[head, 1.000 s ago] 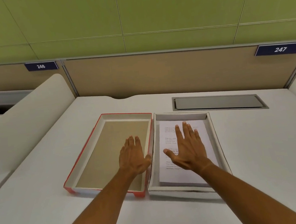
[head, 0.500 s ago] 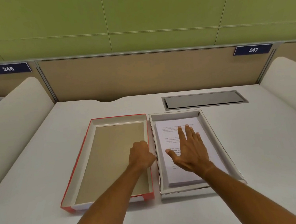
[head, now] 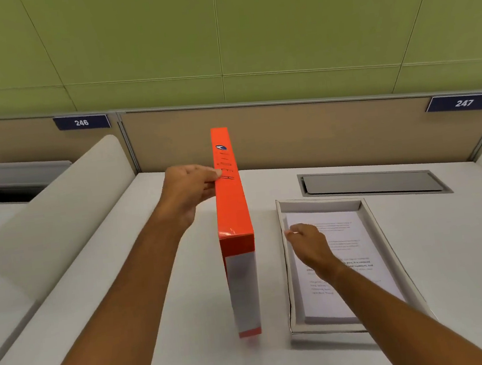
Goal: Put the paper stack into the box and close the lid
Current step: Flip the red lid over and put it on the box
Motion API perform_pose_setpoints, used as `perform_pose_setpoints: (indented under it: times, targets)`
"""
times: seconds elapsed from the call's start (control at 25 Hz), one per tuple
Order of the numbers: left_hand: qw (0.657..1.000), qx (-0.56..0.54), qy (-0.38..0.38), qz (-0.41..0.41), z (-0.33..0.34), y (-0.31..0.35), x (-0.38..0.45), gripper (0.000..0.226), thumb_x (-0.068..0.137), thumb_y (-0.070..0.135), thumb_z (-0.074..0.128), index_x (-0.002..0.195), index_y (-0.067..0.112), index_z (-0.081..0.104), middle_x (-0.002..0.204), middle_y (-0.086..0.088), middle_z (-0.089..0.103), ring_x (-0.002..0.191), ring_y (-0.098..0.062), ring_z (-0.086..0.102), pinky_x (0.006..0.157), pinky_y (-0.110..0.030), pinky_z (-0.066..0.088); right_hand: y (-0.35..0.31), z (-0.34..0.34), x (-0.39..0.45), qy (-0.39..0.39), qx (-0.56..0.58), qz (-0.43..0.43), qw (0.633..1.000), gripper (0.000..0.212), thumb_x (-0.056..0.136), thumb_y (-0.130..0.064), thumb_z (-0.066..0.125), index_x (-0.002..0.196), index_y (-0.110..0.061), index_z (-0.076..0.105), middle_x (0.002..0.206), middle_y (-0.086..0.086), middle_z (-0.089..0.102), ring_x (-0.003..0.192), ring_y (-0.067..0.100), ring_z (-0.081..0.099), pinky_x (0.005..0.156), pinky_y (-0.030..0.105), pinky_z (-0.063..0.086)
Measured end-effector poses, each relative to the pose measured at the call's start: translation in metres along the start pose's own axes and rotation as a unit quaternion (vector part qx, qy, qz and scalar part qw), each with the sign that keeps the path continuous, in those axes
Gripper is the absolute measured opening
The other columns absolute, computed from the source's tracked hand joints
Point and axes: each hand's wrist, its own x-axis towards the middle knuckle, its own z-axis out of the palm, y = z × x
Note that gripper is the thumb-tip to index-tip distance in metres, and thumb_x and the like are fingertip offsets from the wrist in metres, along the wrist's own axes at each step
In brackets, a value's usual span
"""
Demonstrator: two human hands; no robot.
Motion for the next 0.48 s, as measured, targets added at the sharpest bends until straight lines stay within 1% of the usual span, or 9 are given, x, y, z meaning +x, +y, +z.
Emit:
perform_pose_setpoints:
  times: [0.04,0.08,0.12,0.2,0.24,0.28,0.36,0.4,0.48]
  targets:
    - [0.998,-0.056,-0.004,-0.020,-0.007,0.010,-0.005,0.006,0.087,0.003,0.063,0.085,0.000,0.068,0.074,-0.007,0.073,0.062,-0.014,0.070,0.068,-0.025,0.059,-0.004,0.001,0.001,-0.008,0.047,0.047,0.998,0.030,0.095,-0.022,0.049,0.100,0.004,0.063,0.105,0.024,0.068,0.107,0.043,0.064,0.093,0.045,0.054]
    - [0.992,-0.114,-0.017,-0.048,-0.015,0.019,-0.008,0.010,0.089,0.005,0.060,0.093,0.000,0.068,0.077,-0.009,0.071,0.066,-0.016,0.069,0.076,-0.028,0.059,-0.006,0.001,0.001,-0.030,0.093,0.096,0.991,0.029,0.095,-0.018,0.048,0.101,0.006,0.062,0.103,0.027,0.067,0.104,0.045,0.065,0.092,0.048,0.055]
    - [0.983,-0.165,-0.042,-0.075,-0.021,0.026,-0.012,0.014,0.092,0.009,0.057,0.097,-0.001,0.067,0.076,-0.009,0.071,0.065,-0.016,0.068,0.076,-0.028,0.060,-0.006,0.000,-0.001,-0.064,0.137,0.135,0.979,0.027,0.096,-0.018,0.046,0.102,0.003,0.063,0.099,0.026,0.069,0.098,0.042,0.067,0.088,0.047,0.057]
    - [0.974,-0.176,-0.091,-0.112,-0.034,0.034,-0.018,0.024,0.097,0.016,0.051,0.088,0.002,0.068,0.061,-0.007,0.070,0.050,-0.014,0.068,0.054,-0.024,0.059,-0.003,-0.002,-0.004,-0.134,0.233,0.178,0.947,0.030,0.099,-0.026,0.044,0.102,-0.008,0.066,0.086,0.015,0.069,0.083,0.031,0.068,0.075,0.042,0.058]
    - [0.973,-0.164,-0.104,-0.125,-0.039,0.033,-0.019,0.029,0.098,0.019,0.049,0.083,0.004,0.069,0.057,-0.007,0.069,0.045,-0.014,0.067,0.046,-0.023,0.057,-0.001,-0.003,-0.004,-0.151,0.279,0.187,0.930,0.033,0.100,-0.030,0.043,0.102,-0.010,0.068,0.085,0.011,0.069,0.082,0.027,0.067,0.073,0.041,0.057]
    - [0.973,-0.153,-0.106,-0.133,-0.042,0.029,-0.020,0.035,0.098,0.021,0.048,0.078,0.005,0.071,0.056,-0.007,0.070,0.044,-0.014,0.067,0.042,-0.023,0.056,0.002,-0.003,-0.002,-0.154,0.315,0.189,0.917,0.034,0.100,-0.033,0.043,0.104,-0.011,0.069,0.087,0.010,0.069,0.085,0.027,0.066,0.076,0.043,0.057]
    - [0.978,-0.130,-0.087,-0.138,-0.047,0.016,-0.018,0.043,0.098,0.019,0.047,0.069,0.006,0.077,0.055,-0.006,0.071,0.044,-0.014,0.068,0.039,-0.022,0.054,0.007,-0.010,-0.001,-0.136,0.372,0.185,0.899,0.034,0.100,-0.032,0.046,0.113,-0.011,0.069,0.102,0.013,0.069,0.098,0.032,0.065,0.093,0.051,0.054]
    - [0.976,-0.136,-0.078,-0.149,-0.049,0.007,-0.014,0.039,0.097,0.017,0.048,0.074,0.006,0.078,0.057,-0.006,0.072,0.045,-0.015,0.069,0.040,-0.023,0.054,0.010,-0.018,0.001,-0.125,0.393,0.185,0.892,0.035,0.098,-0.031,0.049,0.119,-0.010,0.067,0.110,0.015,0.067,0.103,0.034,0.064,0.099,0.053,0.050]
    - [0.967,-0.160,-0.068,-0.187,-0.052,-0.012,-0.008,0.024,0.094,0.010,0.051,0.102,0.004,0.073,0.071,-0.009,0.074,0.054,-0.018,0.071,0.046,-0.028,0.057,0.019,-0.039,0.003,-0.104,0.415,0.185,0.885,0.038,0.095,-0.029,0.055,0.125,-0.008,0.065,0.119,0.018,0.064,0.107,0.036,0.062,0.104,0.055,0.046]
